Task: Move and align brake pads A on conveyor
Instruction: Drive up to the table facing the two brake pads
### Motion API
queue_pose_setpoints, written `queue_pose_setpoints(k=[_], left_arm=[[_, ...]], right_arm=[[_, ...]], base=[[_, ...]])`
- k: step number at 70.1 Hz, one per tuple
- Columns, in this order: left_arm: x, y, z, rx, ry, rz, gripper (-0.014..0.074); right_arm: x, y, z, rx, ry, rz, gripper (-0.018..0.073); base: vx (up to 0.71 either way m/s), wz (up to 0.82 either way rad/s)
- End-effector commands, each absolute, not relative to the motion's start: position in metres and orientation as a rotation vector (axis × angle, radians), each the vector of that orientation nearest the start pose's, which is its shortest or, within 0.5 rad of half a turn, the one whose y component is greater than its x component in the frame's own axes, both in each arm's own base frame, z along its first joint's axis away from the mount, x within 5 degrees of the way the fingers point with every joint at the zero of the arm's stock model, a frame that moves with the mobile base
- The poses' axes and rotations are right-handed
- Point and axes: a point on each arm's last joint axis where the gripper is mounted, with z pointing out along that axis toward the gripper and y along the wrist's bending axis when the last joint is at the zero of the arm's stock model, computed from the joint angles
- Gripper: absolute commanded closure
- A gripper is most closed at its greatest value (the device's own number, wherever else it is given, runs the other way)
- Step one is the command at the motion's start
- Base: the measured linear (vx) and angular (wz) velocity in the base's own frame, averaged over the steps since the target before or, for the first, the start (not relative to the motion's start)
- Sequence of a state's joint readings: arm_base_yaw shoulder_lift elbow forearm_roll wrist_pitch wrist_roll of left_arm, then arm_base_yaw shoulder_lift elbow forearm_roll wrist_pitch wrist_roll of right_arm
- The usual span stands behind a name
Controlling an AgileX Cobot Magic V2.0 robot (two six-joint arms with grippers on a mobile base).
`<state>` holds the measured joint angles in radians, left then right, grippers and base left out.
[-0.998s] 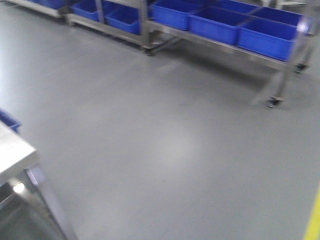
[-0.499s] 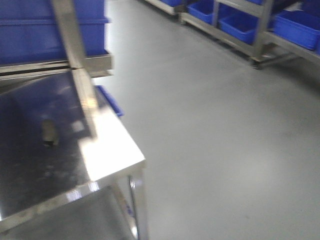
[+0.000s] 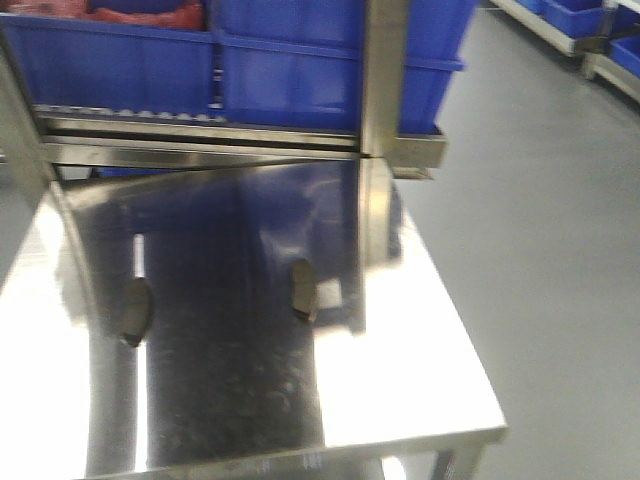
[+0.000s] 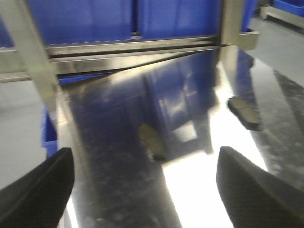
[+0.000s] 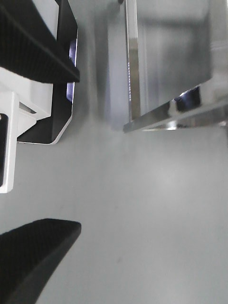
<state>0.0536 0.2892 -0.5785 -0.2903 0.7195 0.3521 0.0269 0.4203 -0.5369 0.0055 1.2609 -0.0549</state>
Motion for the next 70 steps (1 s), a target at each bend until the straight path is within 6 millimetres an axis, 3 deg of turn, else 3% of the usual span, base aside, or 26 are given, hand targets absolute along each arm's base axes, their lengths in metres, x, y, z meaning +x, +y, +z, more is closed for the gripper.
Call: queue_pose_setpoints(k=[1, 24, 70], left_arm=[[0.0531, -0.0141, 0.338, 0.178, 1.793, -0.058, 0.0011], [0.0531, -0.0141, 0.338, 0.178, 1.793, -0.058, 0.0011], [0.0531, -0.0141, 0.338, 0.178, 1.793, -0.058, 0.0011]], right_arm=[[0.044, 0.001, 0.2728, -0.113, 2.627, -0.014, -0.0006], [0.044, 0.001, 0.2728, -0.113, 2.627, -0.014, -0.0006], [0.044, 0.001, 0.2728, -0.113, 2.627, -0.014, -0.0006]], base=[[0.2, 0.6], [0.19, 0.38], [0.13, 0.0]])
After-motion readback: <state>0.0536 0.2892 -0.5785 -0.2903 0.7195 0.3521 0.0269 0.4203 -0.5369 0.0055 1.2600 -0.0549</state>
